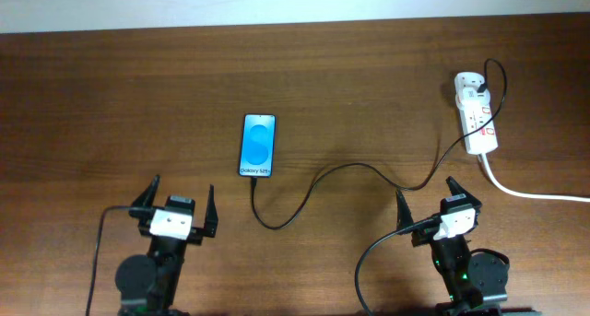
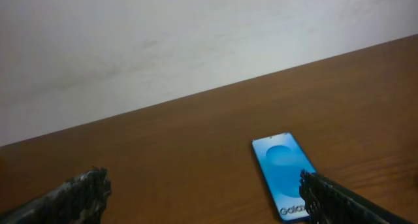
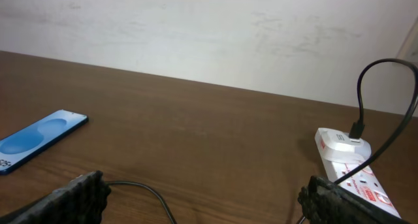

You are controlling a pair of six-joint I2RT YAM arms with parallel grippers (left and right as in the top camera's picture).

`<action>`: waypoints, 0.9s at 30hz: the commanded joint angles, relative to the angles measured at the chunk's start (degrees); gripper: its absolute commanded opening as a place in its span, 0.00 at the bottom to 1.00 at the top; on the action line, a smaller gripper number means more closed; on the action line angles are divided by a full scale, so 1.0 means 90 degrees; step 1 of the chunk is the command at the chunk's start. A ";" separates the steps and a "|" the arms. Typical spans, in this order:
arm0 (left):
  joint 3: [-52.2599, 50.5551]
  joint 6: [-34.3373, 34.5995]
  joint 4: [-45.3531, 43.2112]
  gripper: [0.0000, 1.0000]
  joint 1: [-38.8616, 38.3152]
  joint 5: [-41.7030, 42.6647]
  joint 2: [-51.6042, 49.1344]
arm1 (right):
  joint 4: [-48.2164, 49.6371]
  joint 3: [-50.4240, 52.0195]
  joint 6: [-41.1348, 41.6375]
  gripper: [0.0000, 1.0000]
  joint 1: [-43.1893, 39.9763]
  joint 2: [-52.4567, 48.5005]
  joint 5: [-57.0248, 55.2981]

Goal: Plug charger to phone and switch on socket

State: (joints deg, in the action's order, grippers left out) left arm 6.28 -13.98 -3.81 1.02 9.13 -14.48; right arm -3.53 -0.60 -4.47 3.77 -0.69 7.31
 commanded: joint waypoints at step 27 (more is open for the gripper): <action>-0.0527 -0.0143 0.1132 0.99 0.0024 -0.0495 0.1576 | -0.0041 0.0032 0.0024 0.98 0.0039 0.0056 -0.0034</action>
State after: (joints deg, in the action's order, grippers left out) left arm 1.74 -14.39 6.31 1.02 5.28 -0.84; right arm -3.55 -0.60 -4.49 3.77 -0.62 7.31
